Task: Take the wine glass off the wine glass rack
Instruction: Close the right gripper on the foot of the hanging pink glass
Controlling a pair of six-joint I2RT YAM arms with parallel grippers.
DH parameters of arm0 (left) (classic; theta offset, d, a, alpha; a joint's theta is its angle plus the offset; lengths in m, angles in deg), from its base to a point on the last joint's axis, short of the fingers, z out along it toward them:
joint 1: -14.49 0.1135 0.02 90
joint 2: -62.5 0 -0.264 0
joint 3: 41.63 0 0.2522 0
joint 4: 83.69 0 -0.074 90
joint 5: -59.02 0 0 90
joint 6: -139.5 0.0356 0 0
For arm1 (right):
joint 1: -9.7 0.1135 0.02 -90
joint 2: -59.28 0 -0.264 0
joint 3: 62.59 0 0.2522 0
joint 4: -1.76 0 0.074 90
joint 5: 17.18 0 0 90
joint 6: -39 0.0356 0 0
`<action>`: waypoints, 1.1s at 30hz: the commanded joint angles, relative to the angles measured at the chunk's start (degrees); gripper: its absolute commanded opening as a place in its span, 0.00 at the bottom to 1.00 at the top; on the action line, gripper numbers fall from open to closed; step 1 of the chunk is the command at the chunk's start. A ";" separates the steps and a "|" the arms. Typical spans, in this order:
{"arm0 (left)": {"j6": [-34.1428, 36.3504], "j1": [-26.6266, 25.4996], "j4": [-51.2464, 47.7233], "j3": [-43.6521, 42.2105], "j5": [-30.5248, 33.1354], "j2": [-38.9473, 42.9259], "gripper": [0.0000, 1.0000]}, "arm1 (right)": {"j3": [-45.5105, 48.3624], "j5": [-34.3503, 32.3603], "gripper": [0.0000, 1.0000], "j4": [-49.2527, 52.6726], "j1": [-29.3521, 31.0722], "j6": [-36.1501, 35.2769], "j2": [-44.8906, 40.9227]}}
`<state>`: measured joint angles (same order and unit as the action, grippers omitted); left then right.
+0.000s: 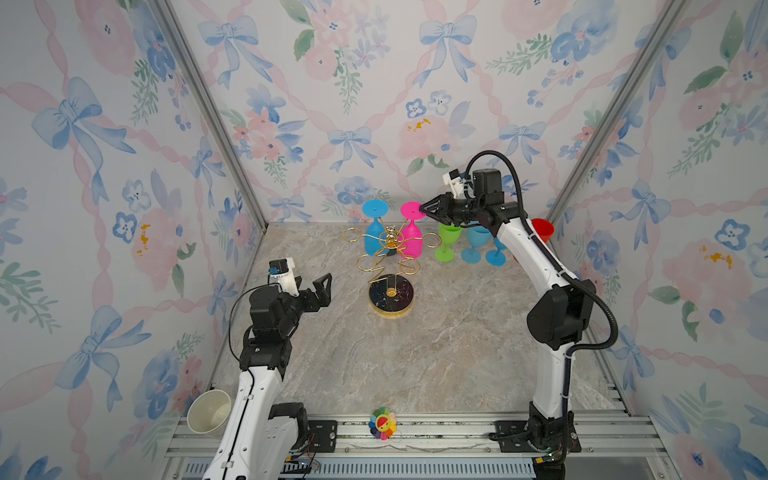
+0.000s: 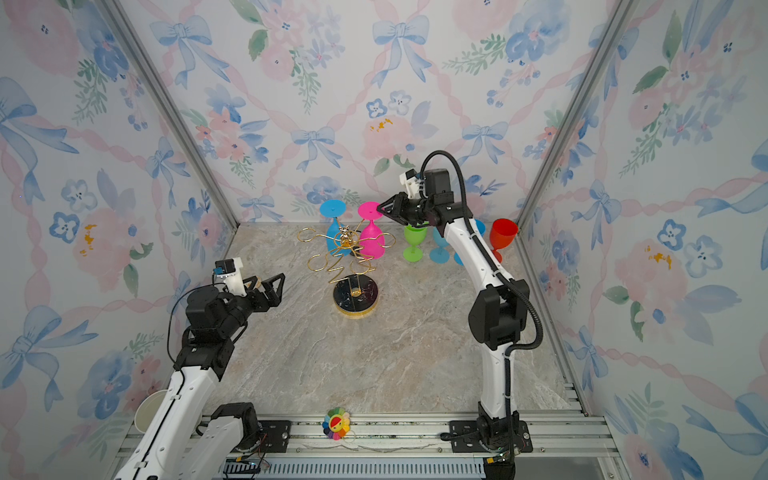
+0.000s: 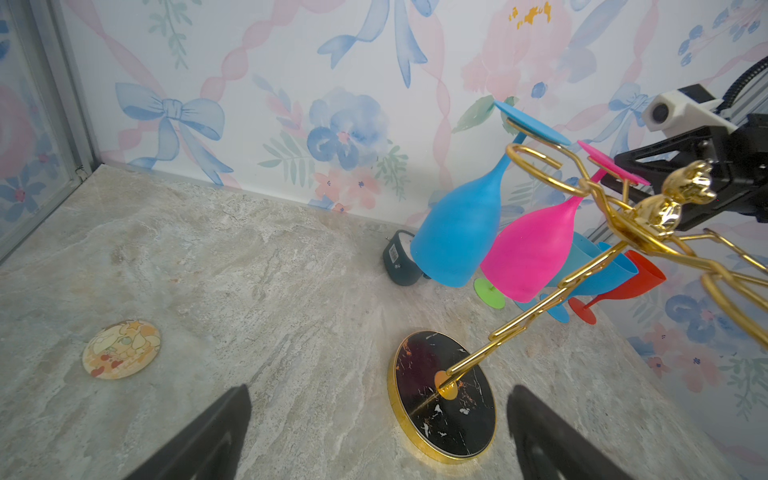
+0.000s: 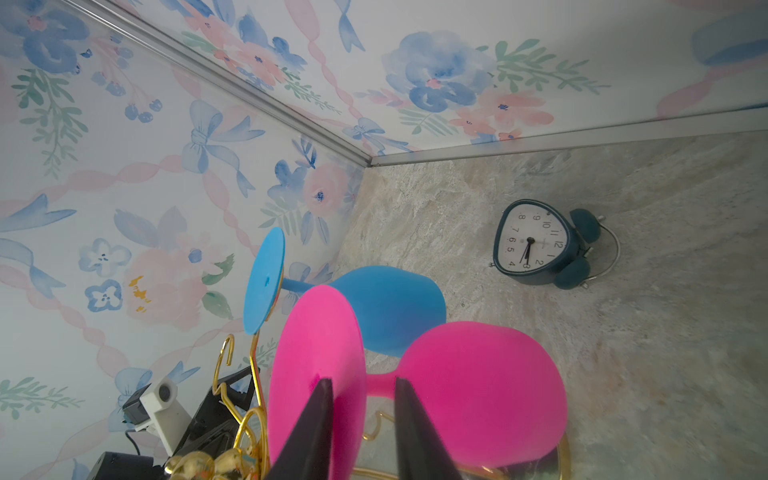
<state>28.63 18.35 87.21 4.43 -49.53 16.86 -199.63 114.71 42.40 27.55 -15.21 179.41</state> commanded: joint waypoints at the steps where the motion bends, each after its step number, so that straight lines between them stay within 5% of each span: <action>1: -0.41 0.55 0.96 -0.68 -1.05 0.85 0.98 | -1.39 -1.33 0.24 2.82 0.61 -1.34 -0.51; 12: -0.45 0.81 1.12 -0.81 -1.23 0.92 0.98 | -1.31 -1.23 0.13 1.95 0.50 -0.37 -2.15; 33: -0.85 1.15 1.63 -1.24 -1.58 1.44 0.98 | 4.52 2.43 0.07 -8.29 1.22 9.20 -5.53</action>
<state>28.35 19.04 87.26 4.10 -49.99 17.53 -195.79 115.78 35.82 27.75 -7.17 175.98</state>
